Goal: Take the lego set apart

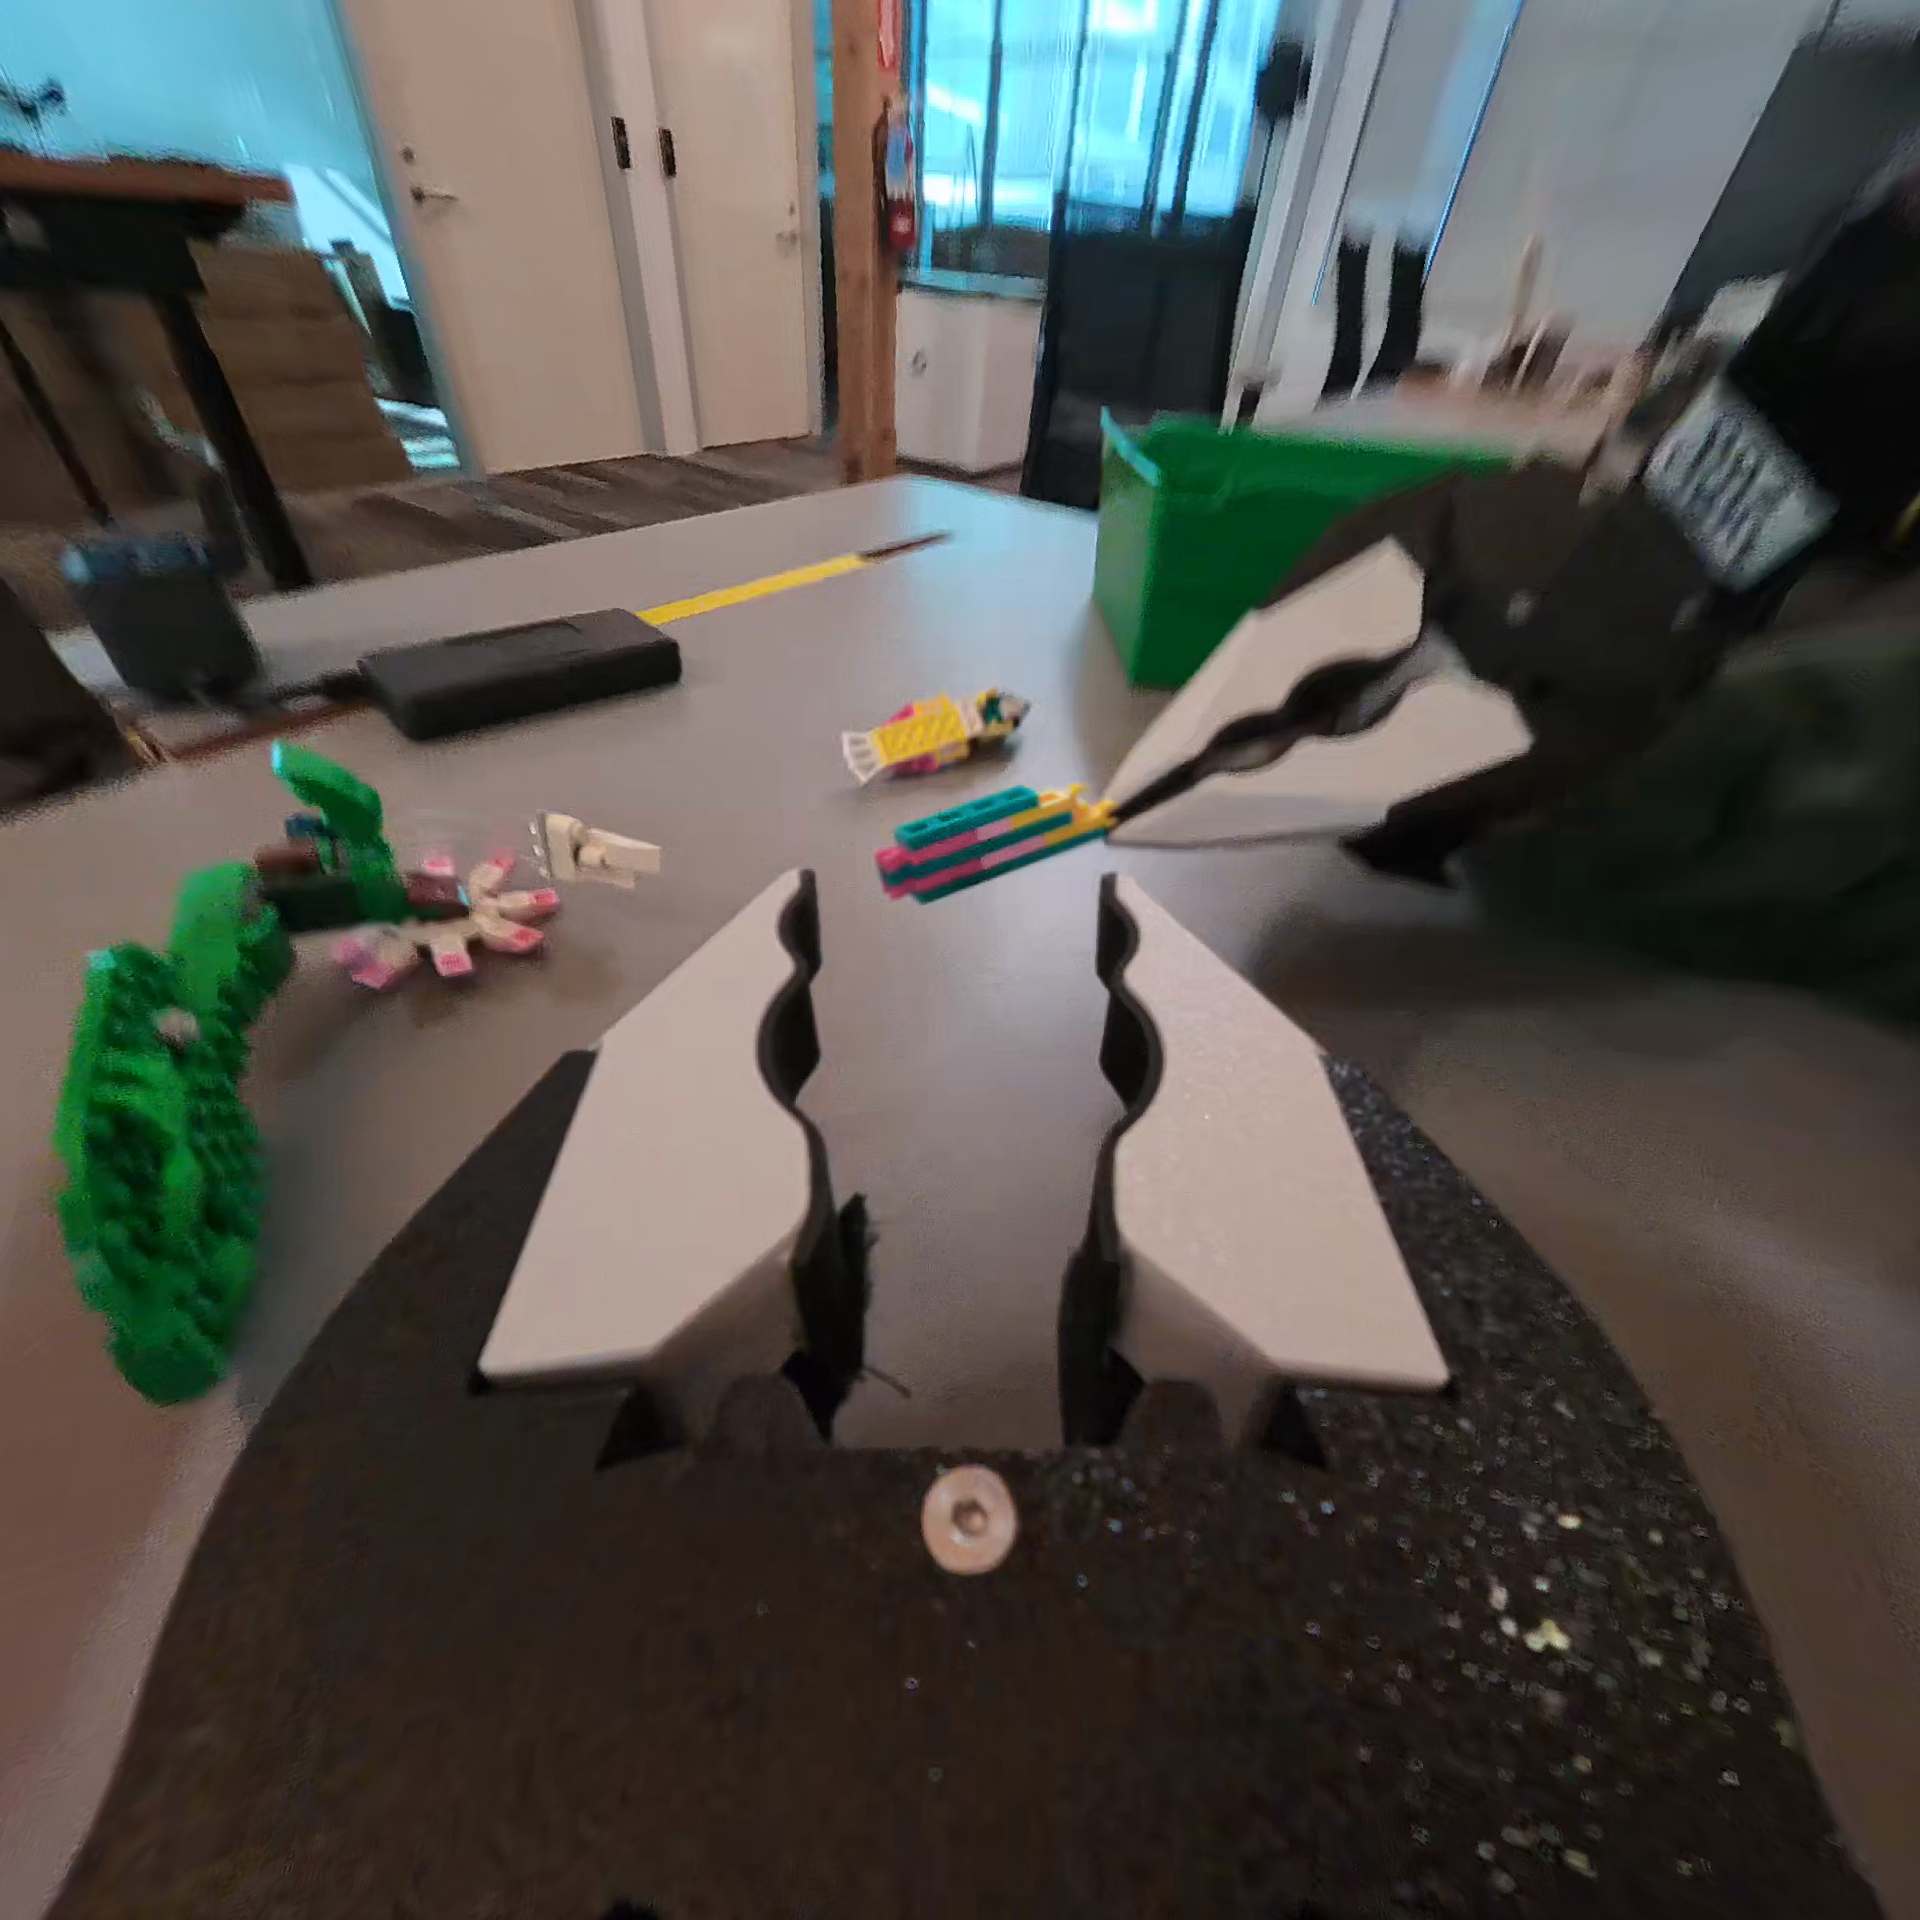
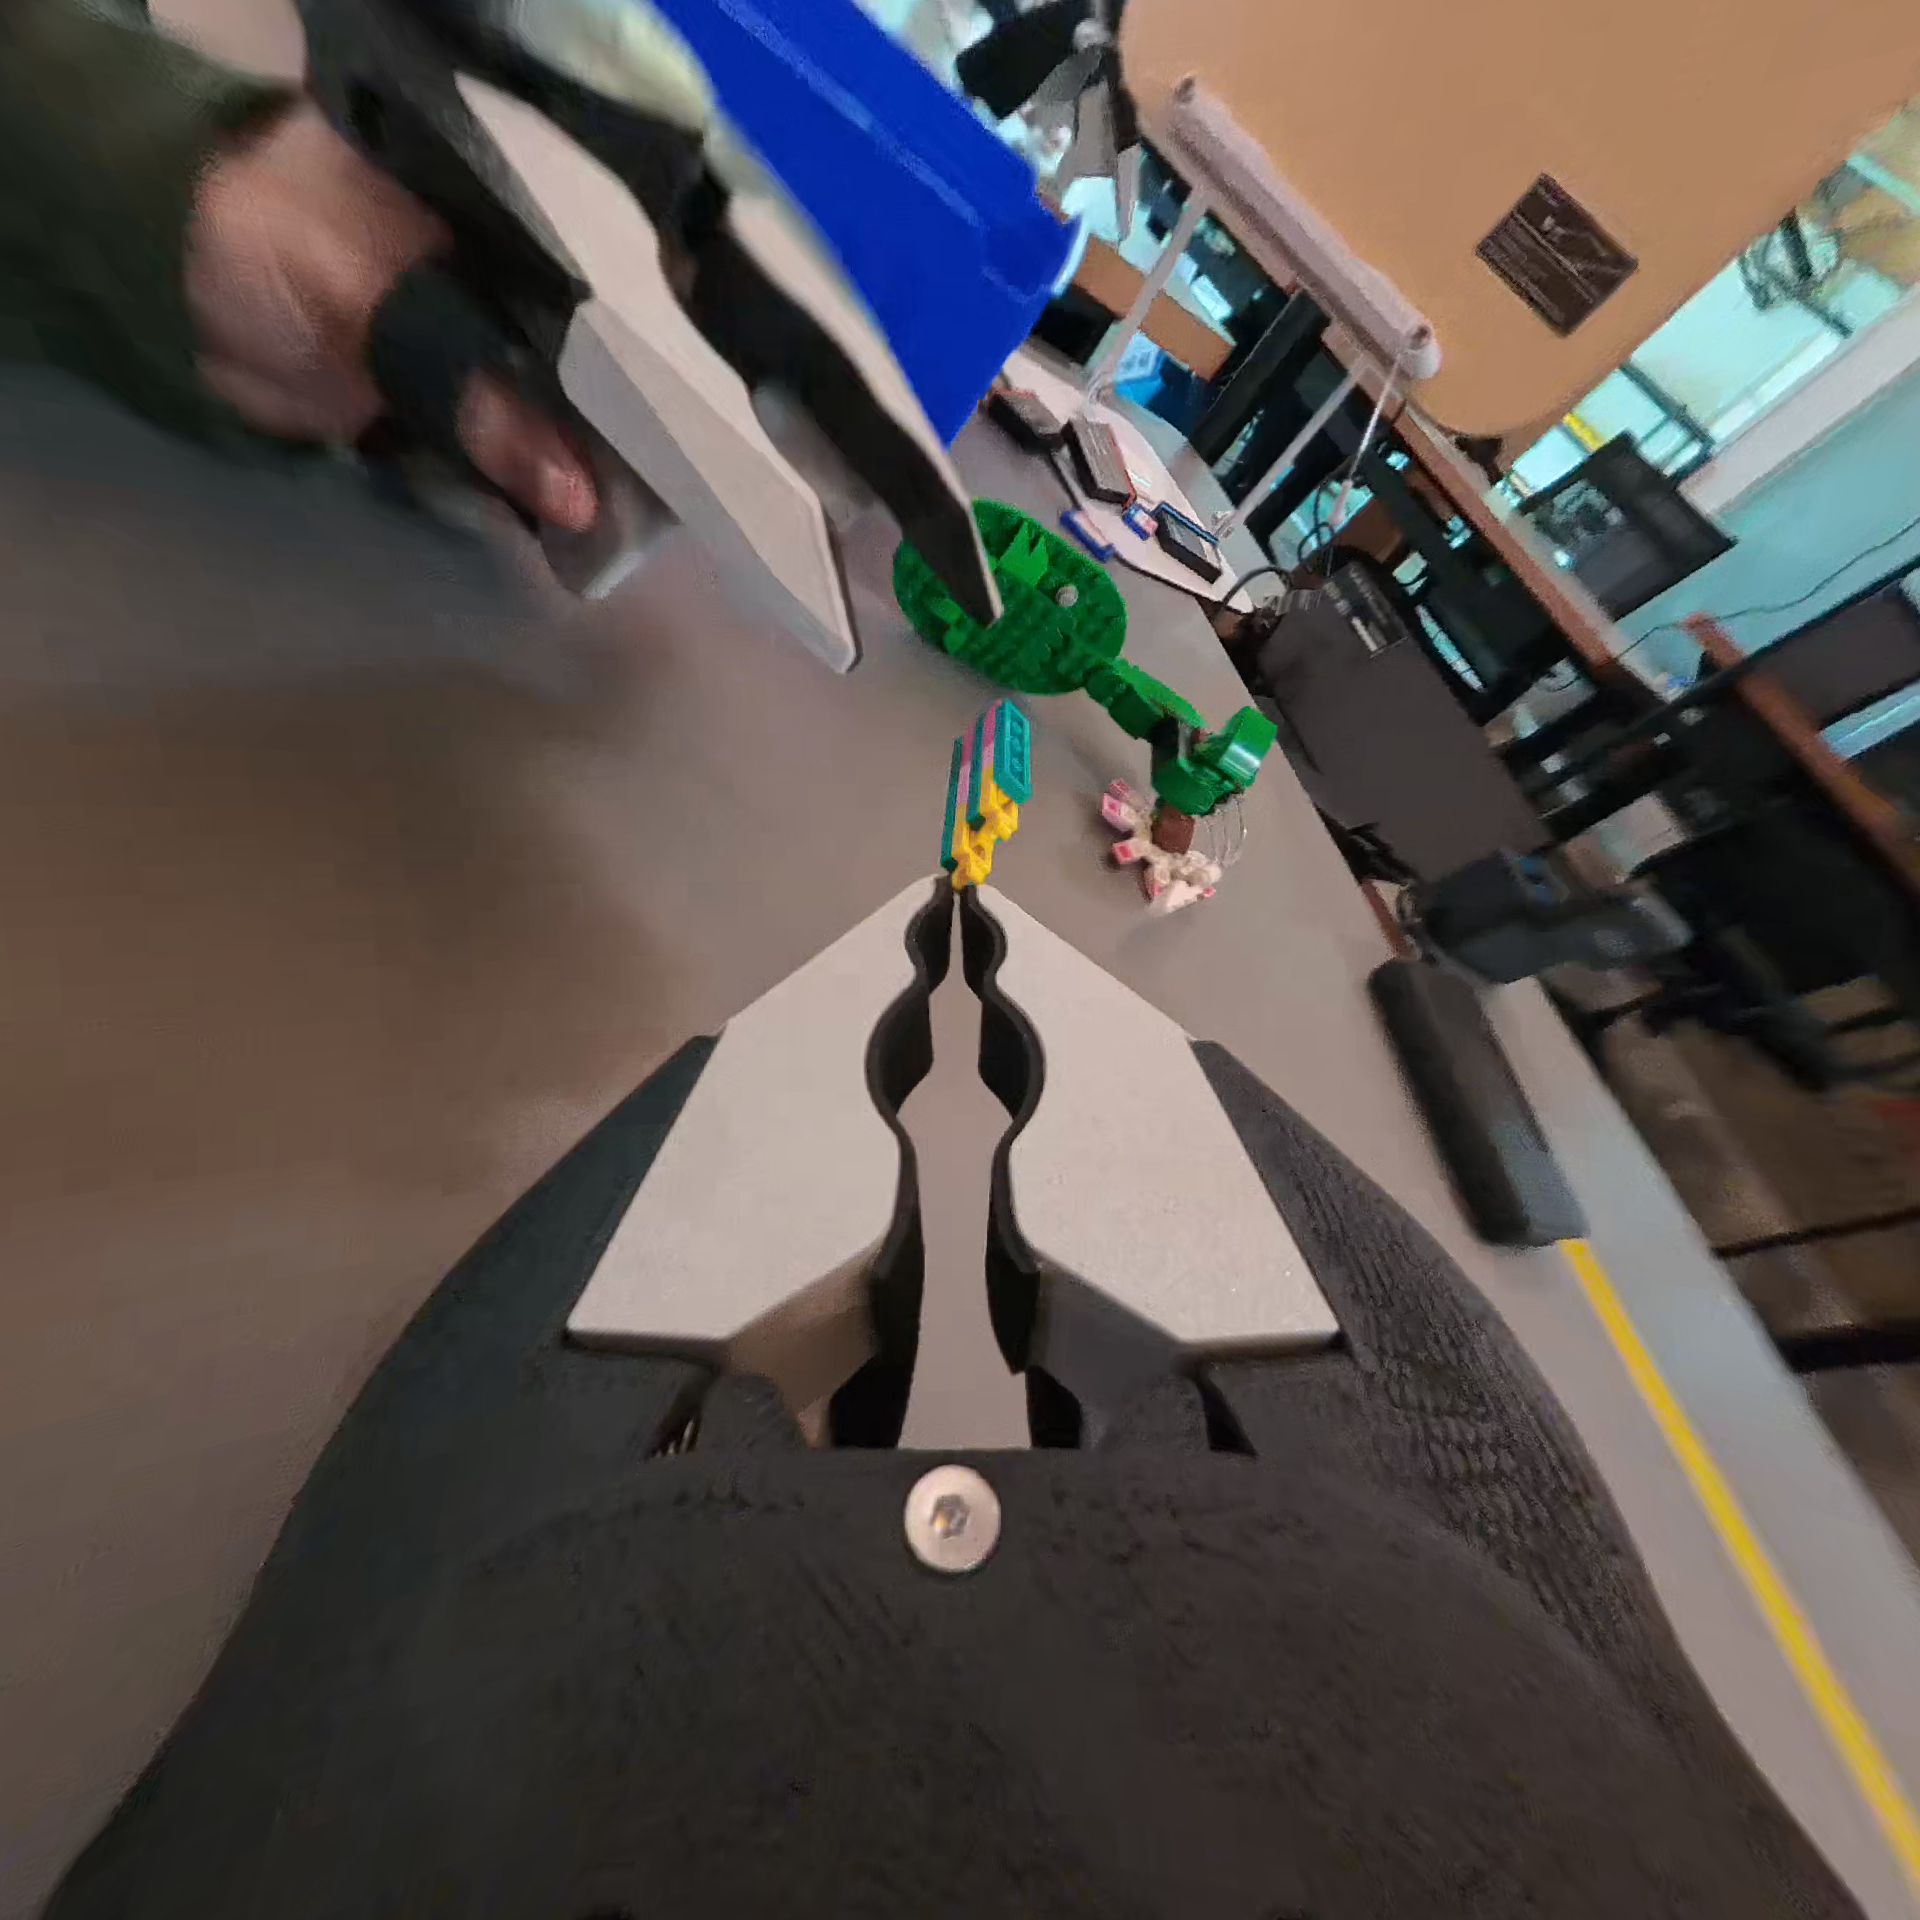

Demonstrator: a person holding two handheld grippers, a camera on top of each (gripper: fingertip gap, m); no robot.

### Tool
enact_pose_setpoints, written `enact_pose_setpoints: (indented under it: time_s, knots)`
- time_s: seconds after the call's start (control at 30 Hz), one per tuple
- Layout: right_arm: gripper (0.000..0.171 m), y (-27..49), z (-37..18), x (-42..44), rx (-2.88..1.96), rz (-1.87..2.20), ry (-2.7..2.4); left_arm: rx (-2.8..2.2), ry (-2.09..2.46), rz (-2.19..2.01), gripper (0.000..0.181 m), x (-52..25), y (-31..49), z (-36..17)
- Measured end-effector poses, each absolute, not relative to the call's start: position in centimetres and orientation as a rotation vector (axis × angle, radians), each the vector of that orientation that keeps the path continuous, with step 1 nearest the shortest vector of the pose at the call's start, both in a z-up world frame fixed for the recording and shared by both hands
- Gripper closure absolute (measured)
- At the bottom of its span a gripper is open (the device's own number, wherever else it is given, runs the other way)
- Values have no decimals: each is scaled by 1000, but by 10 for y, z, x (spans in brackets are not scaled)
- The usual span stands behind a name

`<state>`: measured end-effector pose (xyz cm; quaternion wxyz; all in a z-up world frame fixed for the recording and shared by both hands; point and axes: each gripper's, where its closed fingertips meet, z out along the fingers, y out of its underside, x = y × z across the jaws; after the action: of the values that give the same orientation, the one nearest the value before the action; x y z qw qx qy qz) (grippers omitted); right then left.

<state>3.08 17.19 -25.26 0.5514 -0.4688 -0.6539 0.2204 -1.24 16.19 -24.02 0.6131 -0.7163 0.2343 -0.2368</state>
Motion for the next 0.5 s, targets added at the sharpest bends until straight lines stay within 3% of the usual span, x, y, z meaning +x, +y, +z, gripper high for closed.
enact_pose_setpoints:
  time_s: [0.03,0.3,0.4,0.5]
  knots:
    - [171,171,-257,31,-1069,459,-1589,-1659,630,-437,129,-7,161,-246]
    - [171,145,-287,32,-617,86,-1872,-1654,1111,-110,142,29,147,-291]
    - [171,139,-295,30,-571,65,-1912,-1657,1169,-69,166,29,144,-296]
    - [171,146,-294,29,-681,106,-1865,-1686,1164,-36,174,26,146,-299]
